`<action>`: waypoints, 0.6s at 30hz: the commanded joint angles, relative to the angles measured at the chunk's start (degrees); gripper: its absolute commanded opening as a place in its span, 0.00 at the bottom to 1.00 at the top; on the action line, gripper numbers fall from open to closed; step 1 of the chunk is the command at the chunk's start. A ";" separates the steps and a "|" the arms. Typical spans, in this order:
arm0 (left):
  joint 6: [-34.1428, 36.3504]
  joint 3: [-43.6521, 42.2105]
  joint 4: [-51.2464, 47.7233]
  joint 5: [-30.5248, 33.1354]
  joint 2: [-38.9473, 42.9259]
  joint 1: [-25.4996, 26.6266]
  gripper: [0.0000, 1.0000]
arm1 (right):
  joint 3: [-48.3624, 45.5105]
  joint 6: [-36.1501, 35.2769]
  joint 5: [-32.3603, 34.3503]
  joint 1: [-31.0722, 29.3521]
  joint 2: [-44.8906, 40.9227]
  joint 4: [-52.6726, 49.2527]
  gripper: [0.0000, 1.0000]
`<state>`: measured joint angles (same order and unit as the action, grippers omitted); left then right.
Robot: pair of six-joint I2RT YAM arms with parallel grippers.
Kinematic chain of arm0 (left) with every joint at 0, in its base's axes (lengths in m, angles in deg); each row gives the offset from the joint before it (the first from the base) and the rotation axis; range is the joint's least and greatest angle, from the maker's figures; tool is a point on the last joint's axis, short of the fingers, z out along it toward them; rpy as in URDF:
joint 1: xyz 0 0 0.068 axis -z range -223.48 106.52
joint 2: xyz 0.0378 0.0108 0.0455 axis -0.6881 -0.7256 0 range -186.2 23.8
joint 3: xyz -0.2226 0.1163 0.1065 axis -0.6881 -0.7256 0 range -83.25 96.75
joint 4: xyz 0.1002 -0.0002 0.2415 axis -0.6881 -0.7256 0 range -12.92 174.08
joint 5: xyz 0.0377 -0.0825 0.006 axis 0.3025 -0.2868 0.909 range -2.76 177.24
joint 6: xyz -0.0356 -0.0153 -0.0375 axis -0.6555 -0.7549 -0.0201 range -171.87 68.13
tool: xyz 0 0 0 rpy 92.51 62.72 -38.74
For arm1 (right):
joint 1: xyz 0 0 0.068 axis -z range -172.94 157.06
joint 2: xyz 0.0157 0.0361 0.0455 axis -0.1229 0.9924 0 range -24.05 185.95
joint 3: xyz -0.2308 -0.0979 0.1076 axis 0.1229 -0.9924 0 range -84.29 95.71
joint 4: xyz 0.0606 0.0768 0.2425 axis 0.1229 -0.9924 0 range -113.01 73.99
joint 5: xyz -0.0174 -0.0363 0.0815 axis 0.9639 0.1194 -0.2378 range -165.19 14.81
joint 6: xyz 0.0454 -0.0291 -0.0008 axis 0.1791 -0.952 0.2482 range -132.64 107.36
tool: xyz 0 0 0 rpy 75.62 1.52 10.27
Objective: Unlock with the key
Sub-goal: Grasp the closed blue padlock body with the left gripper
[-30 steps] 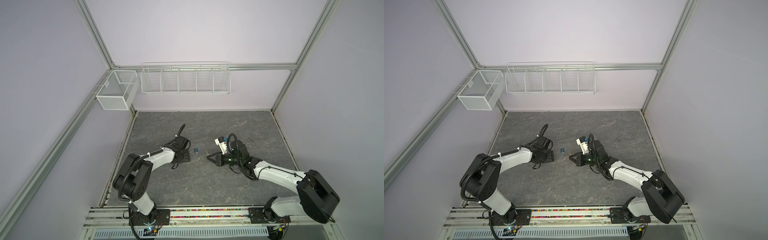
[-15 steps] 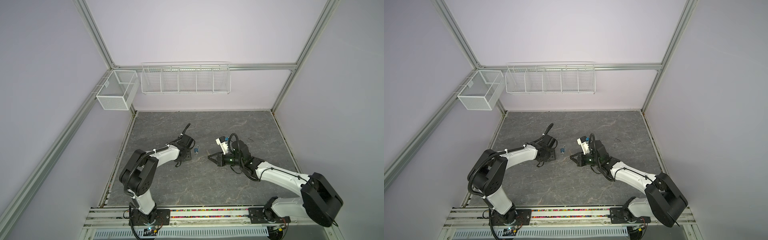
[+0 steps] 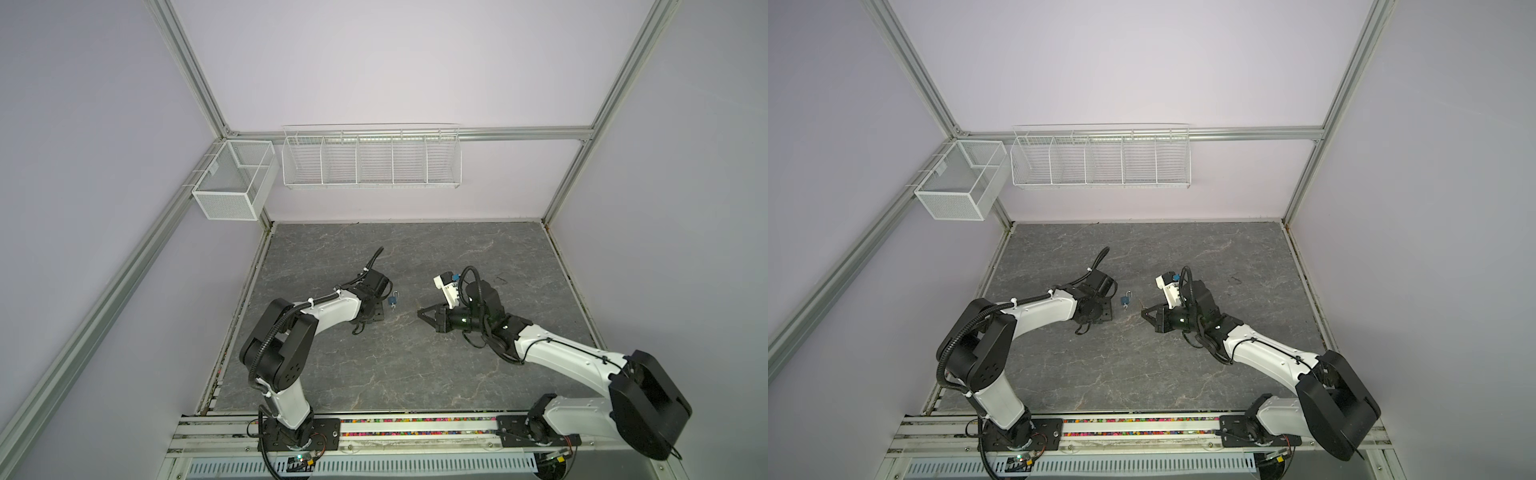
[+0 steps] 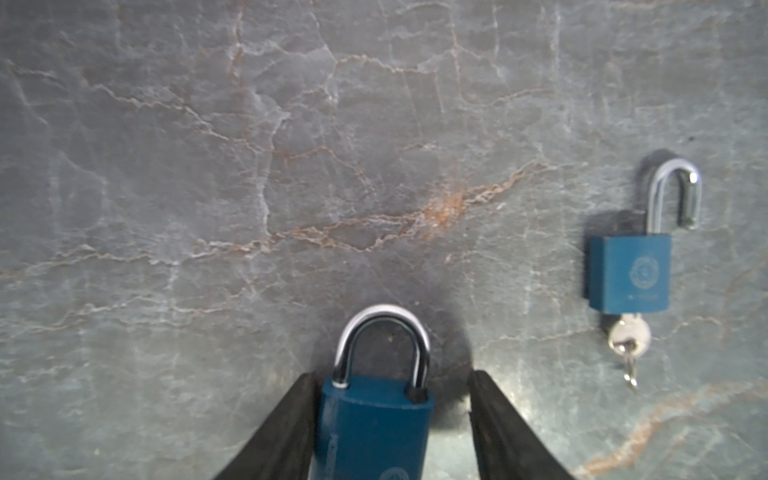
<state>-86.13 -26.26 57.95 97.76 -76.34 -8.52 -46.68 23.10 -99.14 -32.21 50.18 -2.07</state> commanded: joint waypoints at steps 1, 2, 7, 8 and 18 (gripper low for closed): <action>-2.52 -1.93 -5.42 -1.73 -0.32 0.46 0.58 | -0.23 -0.22 0.39 -0.32 -0.67 1.01 0.06; -2.82 -1.95 -5.75 -1.41 -0.25 0.54 0.58 | -0.36 -0.08 0.40 -0.33 -0.67 1.15 0.06; -3.85 -2.58 -6.26 -0.29 -0.06 1.50 0.57 | -0.90 0.11 0.56 -0.34 -1.00 1.27 0.06; -4.06 -2.58 -6.47 0.26 -0.11 1.74 0.57 | -0.99 0.22 0.65 -0.40 -1.02 1.41 0.06; -3.85 -1.43 -5.37 -0.51 -1.89 1.78 0.51 | -0.95 0.64 0.75 -0.42 -0.51 1.91 0.06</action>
<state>-88.82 -26.67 56.23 99.34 -75.94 -7.10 -46.79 23.32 -98.74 -32.21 50.18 -2.01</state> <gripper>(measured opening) 0.521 0.071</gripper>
